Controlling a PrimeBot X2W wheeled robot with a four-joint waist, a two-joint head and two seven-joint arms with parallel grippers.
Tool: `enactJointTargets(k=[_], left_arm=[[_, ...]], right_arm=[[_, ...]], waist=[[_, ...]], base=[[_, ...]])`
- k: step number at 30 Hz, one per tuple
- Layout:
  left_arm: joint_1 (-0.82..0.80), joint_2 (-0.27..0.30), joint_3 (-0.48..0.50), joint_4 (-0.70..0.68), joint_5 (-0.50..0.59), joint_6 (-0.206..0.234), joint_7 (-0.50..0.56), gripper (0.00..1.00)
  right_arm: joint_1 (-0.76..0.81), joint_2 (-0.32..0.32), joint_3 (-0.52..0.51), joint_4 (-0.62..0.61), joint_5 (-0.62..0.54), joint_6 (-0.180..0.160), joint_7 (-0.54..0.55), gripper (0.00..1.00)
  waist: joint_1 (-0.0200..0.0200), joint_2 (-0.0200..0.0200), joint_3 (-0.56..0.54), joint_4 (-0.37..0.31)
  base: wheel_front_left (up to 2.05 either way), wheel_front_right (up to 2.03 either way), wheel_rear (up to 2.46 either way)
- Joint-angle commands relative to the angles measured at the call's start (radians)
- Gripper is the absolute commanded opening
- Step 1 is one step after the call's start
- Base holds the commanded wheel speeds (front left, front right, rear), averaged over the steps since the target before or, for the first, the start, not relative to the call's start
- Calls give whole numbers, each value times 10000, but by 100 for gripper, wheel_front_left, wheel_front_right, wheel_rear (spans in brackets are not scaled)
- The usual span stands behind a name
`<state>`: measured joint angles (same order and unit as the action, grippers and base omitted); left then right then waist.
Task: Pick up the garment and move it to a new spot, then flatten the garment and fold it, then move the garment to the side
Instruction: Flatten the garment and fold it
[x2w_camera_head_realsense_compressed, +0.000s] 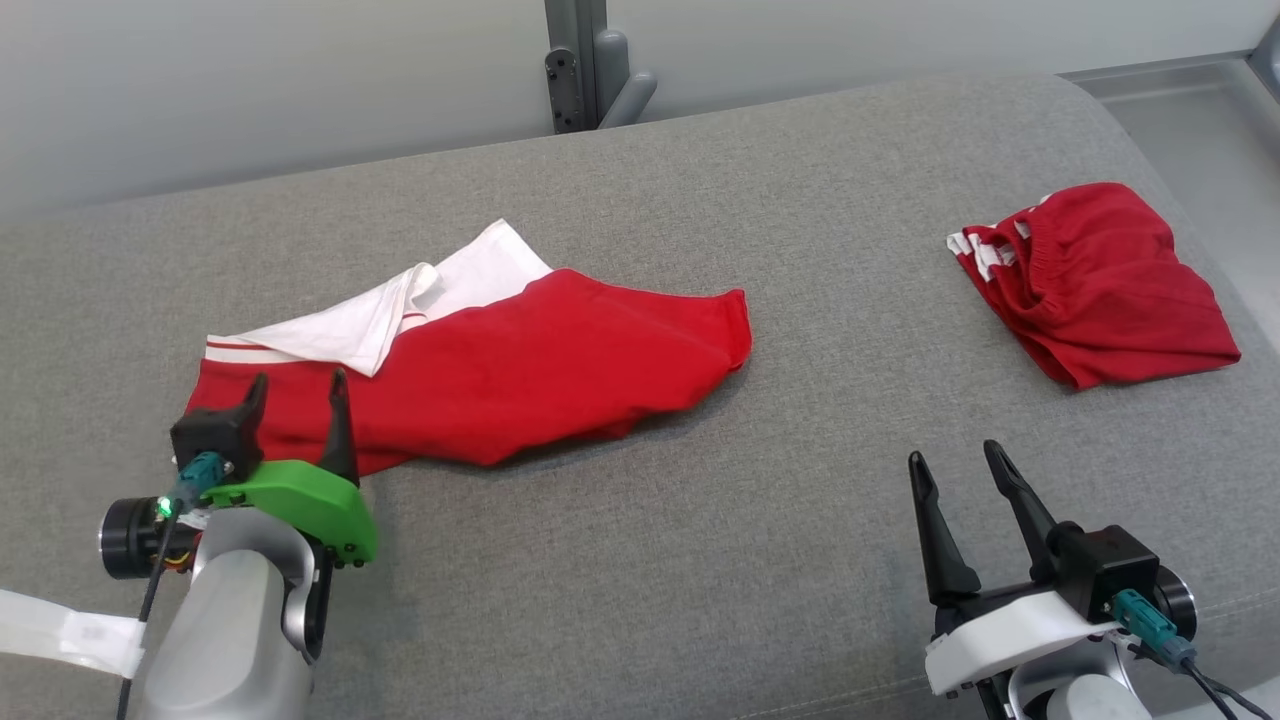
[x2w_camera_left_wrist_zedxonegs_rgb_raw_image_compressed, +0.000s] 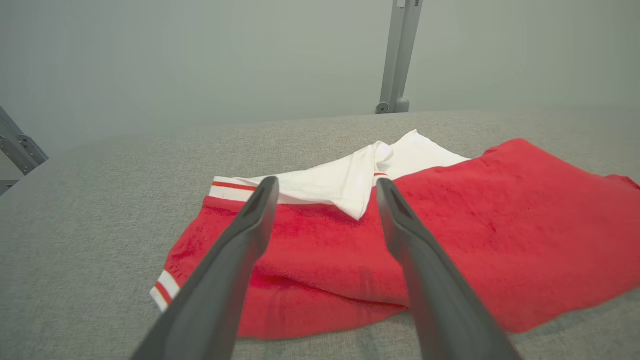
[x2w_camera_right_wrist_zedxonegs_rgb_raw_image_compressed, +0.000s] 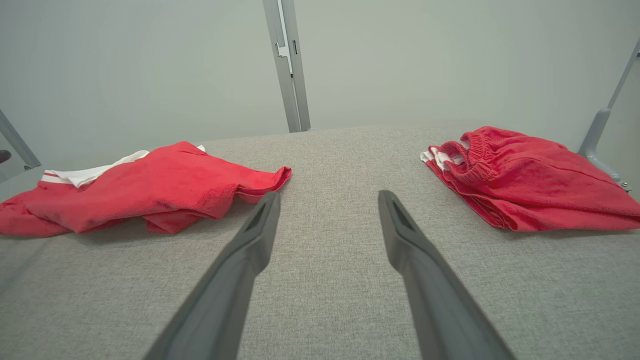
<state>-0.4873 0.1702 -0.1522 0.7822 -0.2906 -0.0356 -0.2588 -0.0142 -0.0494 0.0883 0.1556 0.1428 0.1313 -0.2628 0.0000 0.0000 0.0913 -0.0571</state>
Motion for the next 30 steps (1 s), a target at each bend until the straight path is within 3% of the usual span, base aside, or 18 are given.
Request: enactJointTargets(k=[1, 7, 15, 23, 25, 28, 30], left_arm=[[-74, -40, -63, 116, 110, -50, 13, 100], [-752, -309, -313, 1020, 121, -5, 224, 100], [-1977, -429, 580, 2414, -950, 171, 676, 100], [-2598, -392, 1133, 3545, -1514, 815, 843, 100], [-2677, -409, 1105, 3677, -1568, 673, 794, 100], [-2833, -426, 1109, 3764, -1659, 455, 653, 37], [-2911, -415, 1067, 3780, -1627, 409, 488, 0]], right_arm=[[58, -21, 42, 5, -43, -12, -36, 100], [-119, -22, 167, -36, -87, -12, -36, 100], [-411, -21, 177, -145, -94, -12, -36, 100], [-587, -19, 117, -158, 41, -13, -36, 100], [-586, -18, 142, -163, 84, -12, -36, 100], [-652, -19, 154, -159, 130, -13, -36, 100], [-678, -19, 142, -167, 144, -12, -36, 100]], waist=[[0, 0, -6, -14], [0, 0, 348, -330], [0, 0, 1181, -930], [0, 0, 1491, -1227], [0, 0, 1521, -1262], [0, 0, 1561, -1294], [0, 0, 1576, -1294]], base=[[0, 0, 0], [0, 0, 0], [0, 0, 0], [0, 0, 0], [0, 0, 0], [0, 0, 0], [0, 0, 0]])
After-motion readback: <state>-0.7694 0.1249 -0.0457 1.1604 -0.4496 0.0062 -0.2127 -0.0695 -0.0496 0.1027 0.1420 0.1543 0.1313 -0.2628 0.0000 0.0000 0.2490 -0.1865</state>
